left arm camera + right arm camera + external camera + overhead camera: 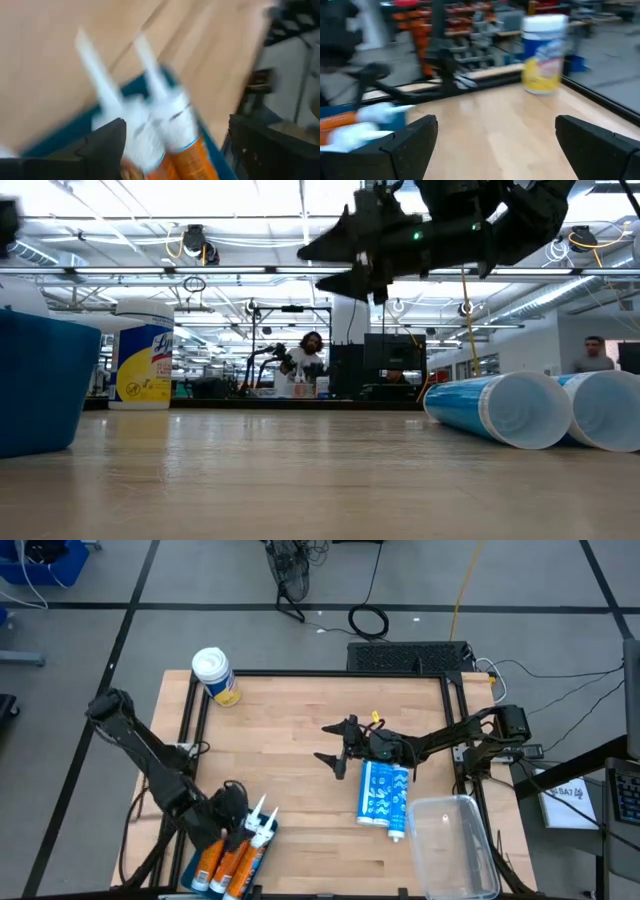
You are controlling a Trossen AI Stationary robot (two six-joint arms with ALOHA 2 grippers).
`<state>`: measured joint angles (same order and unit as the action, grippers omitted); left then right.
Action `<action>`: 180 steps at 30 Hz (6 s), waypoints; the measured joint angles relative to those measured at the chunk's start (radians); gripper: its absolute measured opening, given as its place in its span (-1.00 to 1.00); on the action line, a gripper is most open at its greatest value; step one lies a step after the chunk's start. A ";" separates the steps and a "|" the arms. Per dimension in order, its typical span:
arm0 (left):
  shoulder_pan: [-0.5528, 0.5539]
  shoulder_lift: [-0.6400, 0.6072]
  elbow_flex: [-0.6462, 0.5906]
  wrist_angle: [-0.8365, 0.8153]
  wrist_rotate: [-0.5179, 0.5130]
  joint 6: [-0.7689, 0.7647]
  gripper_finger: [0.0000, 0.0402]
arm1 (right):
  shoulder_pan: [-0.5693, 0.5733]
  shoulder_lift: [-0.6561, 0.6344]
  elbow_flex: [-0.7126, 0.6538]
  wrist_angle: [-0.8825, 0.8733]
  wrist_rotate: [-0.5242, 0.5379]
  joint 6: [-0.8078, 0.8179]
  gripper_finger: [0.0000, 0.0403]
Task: Pick & place silicon tubes, Sealant and Lysol wipes
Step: Put the left blue sealant into the transparent bin
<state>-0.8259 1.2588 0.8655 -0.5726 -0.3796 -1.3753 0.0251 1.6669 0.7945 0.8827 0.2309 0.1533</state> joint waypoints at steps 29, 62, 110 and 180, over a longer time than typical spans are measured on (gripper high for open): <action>0.664 -0.390 -0.247 0.600 0.593 1.510 0.57 | 0.275 -0.302 0.000 -0.472 -0.396 0.072 0.88; 1.218 -0.390 -0.701 1.296 0.922 1.369 0.59 | 0.202 0.080 0.405 -1.611 -0.297 1.144 0.88; 1.218 -0.390 -0.699 1.313 0.919 1.380 0.54 | 0.188 0.203 0.265 -0.530 0.367 0.014 0.00; 1.218 -0.390 -0.699 1.334 0.920 1.370 0.54 | 0.617 -0.749 -0.549 -0.067 -0.235 -0.222 0.00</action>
<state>0.3923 0.8692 0.1664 0.7612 0.5406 -0.0051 0.6426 0.9183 0.2460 0.8161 -0.0044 -0.0684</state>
